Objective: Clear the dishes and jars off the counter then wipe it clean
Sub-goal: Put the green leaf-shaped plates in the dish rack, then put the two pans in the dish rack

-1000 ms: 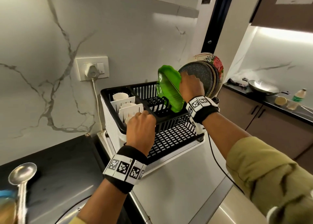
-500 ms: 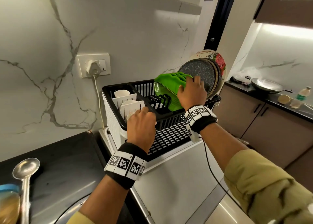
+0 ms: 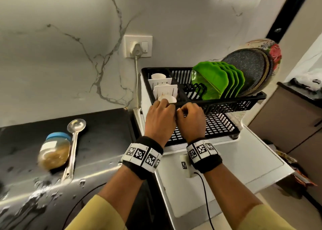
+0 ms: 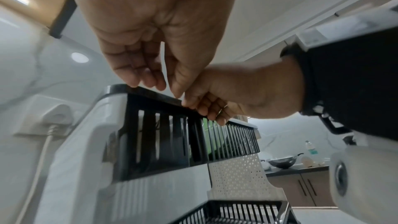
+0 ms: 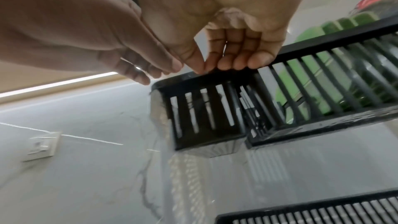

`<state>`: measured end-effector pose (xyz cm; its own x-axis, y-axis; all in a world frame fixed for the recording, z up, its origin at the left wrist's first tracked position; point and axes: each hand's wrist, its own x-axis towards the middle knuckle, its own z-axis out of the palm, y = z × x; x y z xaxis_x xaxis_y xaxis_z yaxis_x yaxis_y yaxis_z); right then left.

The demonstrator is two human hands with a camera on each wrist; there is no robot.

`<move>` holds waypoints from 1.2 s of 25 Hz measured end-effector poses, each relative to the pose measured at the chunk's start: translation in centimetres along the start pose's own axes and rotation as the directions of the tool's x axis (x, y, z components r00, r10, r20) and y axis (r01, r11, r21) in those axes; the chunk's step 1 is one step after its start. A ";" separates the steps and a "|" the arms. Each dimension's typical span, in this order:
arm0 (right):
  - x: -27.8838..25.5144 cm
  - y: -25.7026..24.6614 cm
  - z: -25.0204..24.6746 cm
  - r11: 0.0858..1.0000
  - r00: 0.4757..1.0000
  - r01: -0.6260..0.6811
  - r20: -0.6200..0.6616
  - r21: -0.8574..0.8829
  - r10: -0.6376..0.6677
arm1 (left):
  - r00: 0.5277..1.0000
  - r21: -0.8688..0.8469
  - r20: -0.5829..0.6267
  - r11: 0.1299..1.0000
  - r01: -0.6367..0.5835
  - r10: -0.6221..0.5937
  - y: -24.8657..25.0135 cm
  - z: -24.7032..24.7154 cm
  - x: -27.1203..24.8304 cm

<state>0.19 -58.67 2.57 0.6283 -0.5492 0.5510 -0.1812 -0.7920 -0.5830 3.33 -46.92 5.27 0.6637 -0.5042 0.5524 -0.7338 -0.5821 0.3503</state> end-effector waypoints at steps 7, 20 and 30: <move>-7.6 -3.9 3.5 0.977 0.962 0.002 0.265 0.212 -0.059 | 0.923 0.106 0.067 0.922 0.371 -0.379 -3.8 -1.3 -10.3; -25.6 -20.6 8.4 0.831 0.559 0.147 0.647 0.537 -0.518 | 0.459 0.211 -0.276 0.413 0.886 -0.845 -9.1 -15.2 -31.1; -35.6 -33.0 10.2 0.782 0.406 0.214 0.675 0.585 -0.616 | 0.282 0.109 -0.435 0.261 0.959 -0.855 -14.7 -25.6 -42.5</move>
<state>-8.42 -10.23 -3.88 0.8774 0.4451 0.1793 0.4353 -0.5811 -0.6876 -17.82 -0.63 -4.00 0.7517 0.6330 0.1850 0.4609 -0.7048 0.5393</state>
